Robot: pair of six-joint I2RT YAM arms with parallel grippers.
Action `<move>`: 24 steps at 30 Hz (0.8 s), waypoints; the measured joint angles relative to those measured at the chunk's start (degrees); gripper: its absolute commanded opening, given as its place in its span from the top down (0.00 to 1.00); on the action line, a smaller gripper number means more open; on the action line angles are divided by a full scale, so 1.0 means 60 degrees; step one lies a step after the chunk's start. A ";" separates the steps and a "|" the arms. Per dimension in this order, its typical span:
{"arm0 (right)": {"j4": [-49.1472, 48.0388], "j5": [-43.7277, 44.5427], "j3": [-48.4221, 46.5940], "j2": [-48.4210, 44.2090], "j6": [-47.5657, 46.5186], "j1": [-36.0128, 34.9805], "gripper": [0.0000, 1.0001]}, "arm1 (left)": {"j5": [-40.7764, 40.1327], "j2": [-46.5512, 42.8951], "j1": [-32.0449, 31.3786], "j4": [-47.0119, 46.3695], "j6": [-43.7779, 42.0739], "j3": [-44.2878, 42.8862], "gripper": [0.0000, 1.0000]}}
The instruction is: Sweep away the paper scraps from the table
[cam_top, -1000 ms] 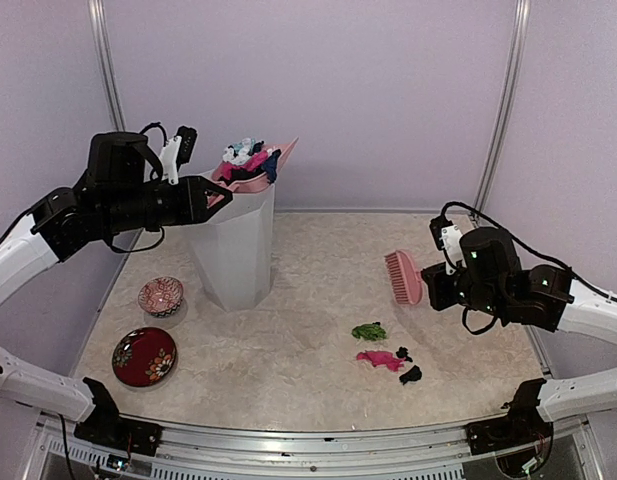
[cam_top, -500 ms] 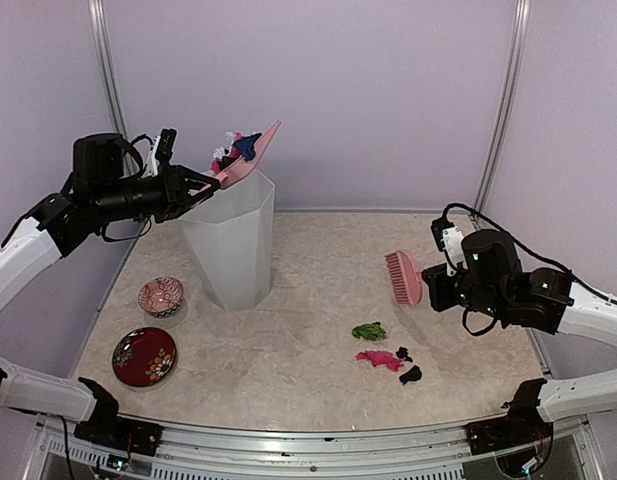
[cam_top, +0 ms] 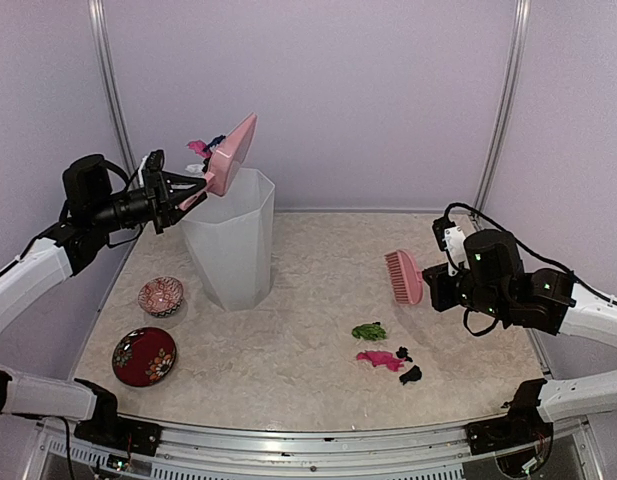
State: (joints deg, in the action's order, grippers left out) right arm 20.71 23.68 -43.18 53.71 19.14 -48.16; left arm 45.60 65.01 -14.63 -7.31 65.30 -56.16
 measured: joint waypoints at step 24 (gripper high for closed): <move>0.0000 -0.0095 0.0000 -0.0026 0.0004 0.0004 1.00 | 0.1126 0.0871 0.0444 -0.4280 0.4109 0.0769 1.00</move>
State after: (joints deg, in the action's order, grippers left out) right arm 20.71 23.11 -43.18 53.56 19.16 -48.14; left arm 52.36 70.24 -11.97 -32.99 89.95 -51.55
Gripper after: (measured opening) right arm 0.065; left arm 0.220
